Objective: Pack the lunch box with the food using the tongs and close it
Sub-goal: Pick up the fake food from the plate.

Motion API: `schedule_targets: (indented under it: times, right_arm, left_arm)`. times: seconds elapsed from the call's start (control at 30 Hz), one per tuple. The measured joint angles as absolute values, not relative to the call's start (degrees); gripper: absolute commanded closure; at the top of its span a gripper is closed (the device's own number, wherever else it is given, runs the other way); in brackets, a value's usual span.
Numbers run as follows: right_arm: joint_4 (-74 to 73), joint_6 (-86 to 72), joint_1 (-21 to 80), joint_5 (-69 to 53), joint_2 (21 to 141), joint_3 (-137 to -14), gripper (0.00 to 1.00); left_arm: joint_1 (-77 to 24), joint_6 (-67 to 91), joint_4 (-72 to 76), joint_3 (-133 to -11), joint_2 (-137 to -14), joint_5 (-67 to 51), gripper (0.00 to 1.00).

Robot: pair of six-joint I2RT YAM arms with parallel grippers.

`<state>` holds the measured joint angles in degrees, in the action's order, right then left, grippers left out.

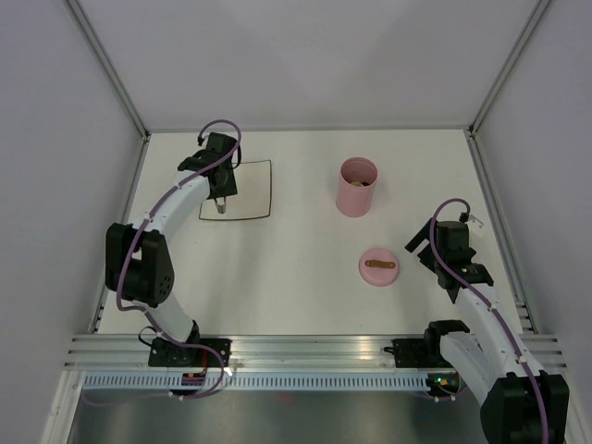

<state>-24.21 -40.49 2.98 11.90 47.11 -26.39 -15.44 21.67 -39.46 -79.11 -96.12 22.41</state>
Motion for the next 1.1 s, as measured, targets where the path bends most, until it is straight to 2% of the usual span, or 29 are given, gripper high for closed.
schedule_targets:
  times: [0.87, 1.07, 1.1]
  right_arm:
    - [-22.79, -40.42, 2.98, 12.12, 51.40, -26.39, 0.02]
    - [-22.65, -40.38, 2.98, 12.12, 51.75, -26.39, 0.02]
    - [-22.65, -40.40, 2.98, 12.12, 51.83, -26.39, 0.02]
  left_arm:
    - [-15.44, 29.34, -36.69, -83.66, -105.41, 24.58, 0.45]
    - [-15.44, 30.02, -36.23, -83.83, -105.73, 25.02, 0.54]
    - [-15.44, 30.02, -36.18, -83.83, -105.80, 25.02, 0.58]
